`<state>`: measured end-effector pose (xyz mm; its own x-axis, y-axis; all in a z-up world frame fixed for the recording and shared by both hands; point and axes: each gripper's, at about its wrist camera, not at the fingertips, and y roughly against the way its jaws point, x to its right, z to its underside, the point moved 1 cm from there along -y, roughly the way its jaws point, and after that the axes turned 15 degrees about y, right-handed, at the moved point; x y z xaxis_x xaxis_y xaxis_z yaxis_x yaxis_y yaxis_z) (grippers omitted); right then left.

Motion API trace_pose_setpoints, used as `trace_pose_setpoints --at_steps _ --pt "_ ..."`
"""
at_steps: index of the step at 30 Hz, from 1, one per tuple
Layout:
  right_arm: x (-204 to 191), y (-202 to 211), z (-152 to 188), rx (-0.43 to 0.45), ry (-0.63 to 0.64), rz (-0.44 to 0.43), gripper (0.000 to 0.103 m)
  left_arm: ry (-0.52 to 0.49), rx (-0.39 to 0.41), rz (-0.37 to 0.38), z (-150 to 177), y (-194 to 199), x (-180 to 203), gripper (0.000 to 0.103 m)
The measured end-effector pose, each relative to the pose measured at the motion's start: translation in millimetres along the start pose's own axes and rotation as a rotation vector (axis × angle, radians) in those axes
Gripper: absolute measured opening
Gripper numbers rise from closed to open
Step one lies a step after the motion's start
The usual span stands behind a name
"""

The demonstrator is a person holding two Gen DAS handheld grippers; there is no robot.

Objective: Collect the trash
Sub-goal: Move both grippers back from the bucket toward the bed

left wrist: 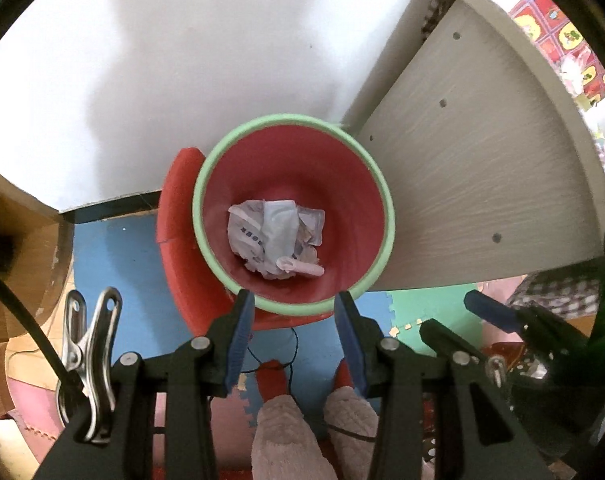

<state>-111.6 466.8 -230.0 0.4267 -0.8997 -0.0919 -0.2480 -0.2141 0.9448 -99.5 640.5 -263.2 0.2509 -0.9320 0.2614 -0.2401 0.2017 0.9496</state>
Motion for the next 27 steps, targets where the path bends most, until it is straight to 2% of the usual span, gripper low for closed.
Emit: trace_pose_setpoints --at_steps 13,27 --pt "-4.5 107.9 18.4 0.147 -0.058 0.025 0.058 -0.065 0.079 -0.001 19.9 98.8 27.1 0.044" --pt "52.4 204.4 68.1 0.275 -0.168 0.083 0.058 -0.177 0.127 0.070 45.1 165.0 105.3 0.047"
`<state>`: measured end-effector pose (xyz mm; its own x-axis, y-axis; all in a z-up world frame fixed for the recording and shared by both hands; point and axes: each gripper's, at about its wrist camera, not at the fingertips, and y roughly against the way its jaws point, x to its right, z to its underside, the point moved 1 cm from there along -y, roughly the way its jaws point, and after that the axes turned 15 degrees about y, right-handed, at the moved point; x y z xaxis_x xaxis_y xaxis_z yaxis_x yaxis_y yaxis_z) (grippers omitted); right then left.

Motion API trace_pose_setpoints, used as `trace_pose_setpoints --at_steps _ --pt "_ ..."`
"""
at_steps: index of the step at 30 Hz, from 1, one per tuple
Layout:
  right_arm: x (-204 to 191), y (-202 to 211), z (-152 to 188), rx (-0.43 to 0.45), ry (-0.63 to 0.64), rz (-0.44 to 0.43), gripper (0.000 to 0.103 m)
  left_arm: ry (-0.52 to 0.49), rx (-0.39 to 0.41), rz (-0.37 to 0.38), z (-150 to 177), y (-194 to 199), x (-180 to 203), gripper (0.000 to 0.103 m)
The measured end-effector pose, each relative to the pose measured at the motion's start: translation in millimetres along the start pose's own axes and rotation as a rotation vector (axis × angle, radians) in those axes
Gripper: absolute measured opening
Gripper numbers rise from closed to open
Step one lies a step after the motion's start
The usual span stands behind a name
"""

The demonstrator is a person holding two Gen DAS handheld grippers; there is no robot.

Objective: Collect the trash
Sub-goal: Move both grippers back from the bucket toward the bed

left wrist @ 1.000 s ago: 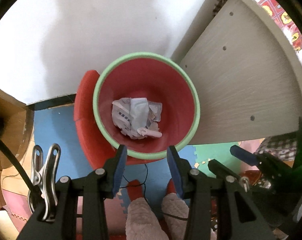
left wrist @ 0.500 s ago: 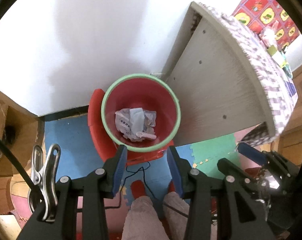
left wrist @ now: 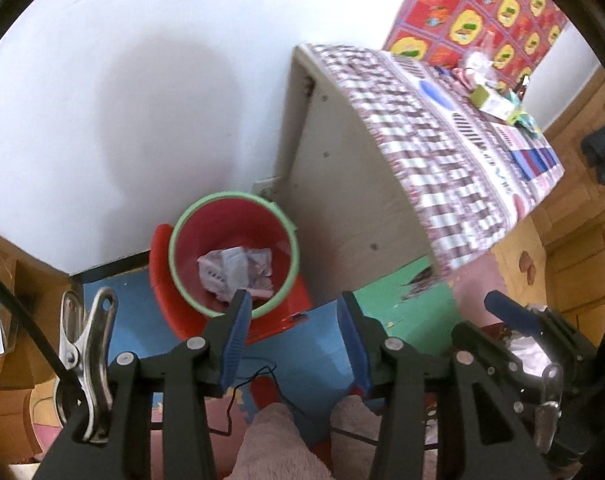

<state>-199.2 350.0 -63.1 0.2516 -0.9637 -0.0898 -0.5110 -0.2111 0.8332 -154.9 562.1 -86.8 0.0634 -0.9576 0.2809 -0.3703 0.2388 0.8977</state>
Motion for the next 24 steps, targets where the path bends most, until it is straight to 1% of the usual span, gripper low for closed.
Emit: trace_pose_setpoints --at_steps 2,5,8,11,16,21,24 --pt "13.7 8.5 1.5 0.006 -0.017 -0.008 0.058 -0.014 0.009 0.006 0.9 5.0 14.5 0.047" --pt "37.1 25.7 7.7 0.013 -0.020 0.006 0.058 -0.038 0.017 0.015 3.8 9.4 41.1 0.047" --pt "57.3 39.5 11.2 0.025 -0.016 0.014 0.058 -0.039 0.015 0.029 6.9 10.1 66.3 0.047" --pt "85.9 56.4 15.7 0.042 -0.021 0.018 0.058 -0.046 0.009 0.040 10.7 9.4 95.4 0.047" --pt "131.3 75.7 17.7 0.072 -0.010 0.042 0.058 -0.055 0.022 0.052 13.9 8.6 144.1 0.047" --pt "178.3 95.7 19.8 0.105 0.002 0.063 0.058 -0.054 0.046 0.063 13.9 5.2 192.0 0.047" --pt "203.1 104.0 20.9 0.111 0.001 0.068 0.058 -0.057 0.056 0.075 13.9 2.2 221.1 0.047"
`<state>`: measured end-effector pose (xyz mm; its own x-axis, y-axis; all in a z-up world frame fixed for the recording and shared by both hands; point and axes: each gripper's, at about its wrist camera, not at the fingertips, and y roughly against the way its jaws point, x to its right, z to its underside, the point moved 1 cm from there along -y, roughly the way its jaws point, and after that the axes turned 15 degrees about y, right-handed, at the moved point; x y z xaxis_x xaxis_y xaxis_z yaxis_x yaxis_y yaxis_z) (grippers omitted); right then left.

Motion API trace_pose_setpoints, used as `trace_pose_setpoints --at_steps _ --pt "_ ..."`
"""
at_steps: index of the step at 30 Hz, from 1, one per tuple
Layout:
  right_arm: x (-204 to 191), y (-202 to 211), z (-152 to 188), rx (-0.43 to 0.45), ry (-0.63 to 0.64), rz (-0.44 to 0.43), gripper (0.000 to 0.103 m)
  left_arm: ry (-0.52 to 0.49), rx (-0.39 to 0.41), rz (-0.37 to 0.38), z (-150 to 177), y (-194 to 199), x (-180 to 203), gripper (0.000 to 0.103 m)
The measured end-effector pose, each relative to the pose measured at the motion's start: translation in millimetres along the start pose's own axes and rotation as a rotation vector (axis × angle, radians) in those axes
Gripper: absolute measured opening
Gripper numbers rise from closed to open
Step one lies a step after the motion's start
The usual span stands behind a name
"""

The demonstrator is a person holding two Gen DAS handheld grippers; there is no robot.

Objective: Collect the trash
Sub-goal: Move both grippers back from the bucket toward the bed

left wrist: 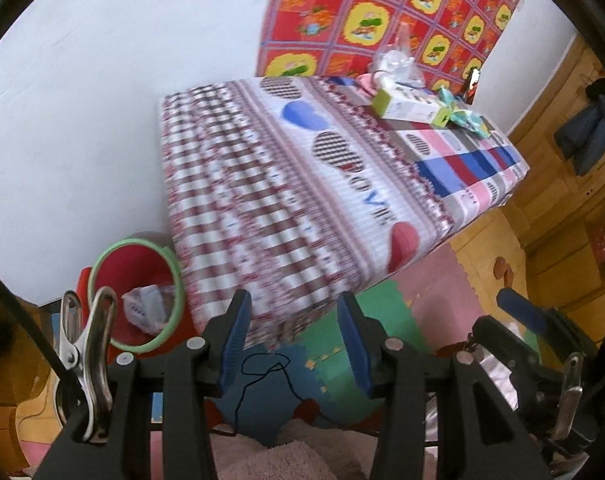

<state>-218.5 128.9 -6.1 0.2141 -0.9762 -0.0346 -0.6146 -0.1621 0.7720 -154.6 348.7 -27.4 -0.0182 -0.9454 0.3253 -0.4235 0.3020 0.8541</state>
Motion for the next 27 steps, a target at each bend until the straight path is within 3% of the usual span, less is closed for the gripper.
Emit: trace_pose_setpoints --at_steps 16,27 --pt "121.3 7.3 -18.1 0.025 -0.084 0.074 0.058 -0.071 0.009 0.024 -25.6 -35.6 119.8 0.047" --pt "202.6 -27.6 -49.7 0.009 -0.087 0.094 0.058 -0.097 0.037 0.072 -80.3 -82.6 181.8 0.047"
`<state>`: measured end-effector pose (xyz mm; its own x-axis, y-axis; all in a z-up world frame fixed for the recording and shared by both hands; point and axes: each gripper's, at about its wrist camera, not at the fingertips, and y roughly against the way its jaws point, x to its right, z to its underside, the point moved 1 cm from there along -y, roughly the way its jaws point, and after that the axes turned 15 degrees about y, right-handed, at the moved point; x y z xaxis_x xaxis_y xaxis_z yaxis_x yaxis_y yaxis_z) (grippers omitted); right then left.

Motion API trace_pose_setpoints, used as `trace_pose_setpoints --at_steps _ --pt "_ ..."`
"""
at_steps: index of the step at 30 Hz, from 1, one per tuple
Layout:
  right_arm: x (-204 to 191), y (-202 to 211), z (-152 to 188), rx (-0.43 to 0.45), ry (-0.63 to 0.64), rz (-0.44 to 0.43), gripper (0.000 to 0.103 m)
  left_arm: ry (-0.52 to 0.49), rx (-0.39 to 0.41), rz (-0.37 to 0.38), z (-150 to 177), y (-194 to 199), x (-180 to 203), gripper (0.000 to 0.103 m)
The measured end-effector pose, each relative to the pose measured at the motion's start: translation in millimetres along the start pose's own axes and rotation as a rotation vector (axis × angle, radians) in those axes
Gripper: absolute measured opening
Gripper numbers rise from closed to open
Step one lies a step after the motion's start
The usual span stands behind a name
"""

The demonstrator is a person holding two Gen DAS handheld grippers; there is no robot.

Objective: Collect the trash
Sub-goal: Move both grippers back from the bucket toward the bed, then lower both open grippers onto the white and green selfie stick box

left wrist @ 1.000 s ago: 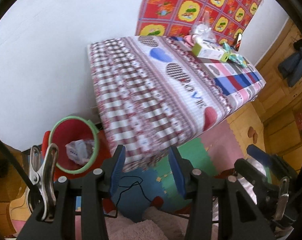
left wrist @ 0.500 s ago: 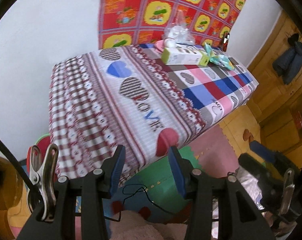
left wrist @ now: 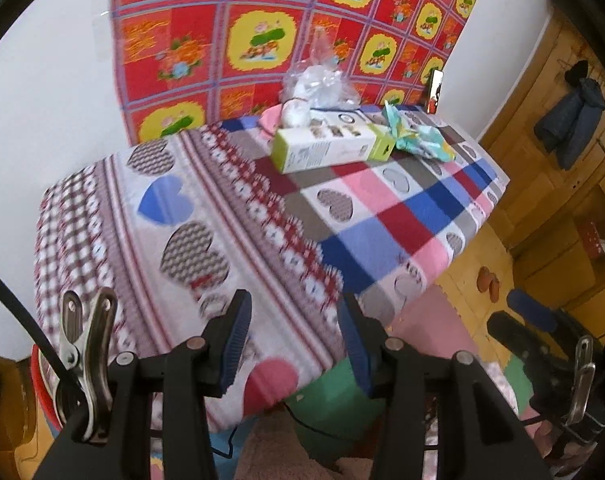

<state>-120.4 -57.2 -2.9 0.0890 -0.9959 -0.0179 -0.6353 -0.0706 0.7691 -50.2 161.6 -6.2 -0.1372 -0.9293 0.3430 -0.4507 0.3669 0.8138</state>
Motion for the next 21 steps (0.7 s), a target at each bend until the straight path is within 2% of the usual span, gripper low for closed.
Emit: trace_pose_setpoints --at_steps 13,21 --pt "68.6 -63.3 -39.4 -0.035 -0.039 -0.026 0.058 0.016 -0.035 -0.017 -63.9 -67.4 30.3 0.047" --pt "109.4 -113.2 -58.8 -0.094 0.053 -0.070 0.058 0.061 -0.008 -0.049 -89.7 -108.5 40.6 0.047"
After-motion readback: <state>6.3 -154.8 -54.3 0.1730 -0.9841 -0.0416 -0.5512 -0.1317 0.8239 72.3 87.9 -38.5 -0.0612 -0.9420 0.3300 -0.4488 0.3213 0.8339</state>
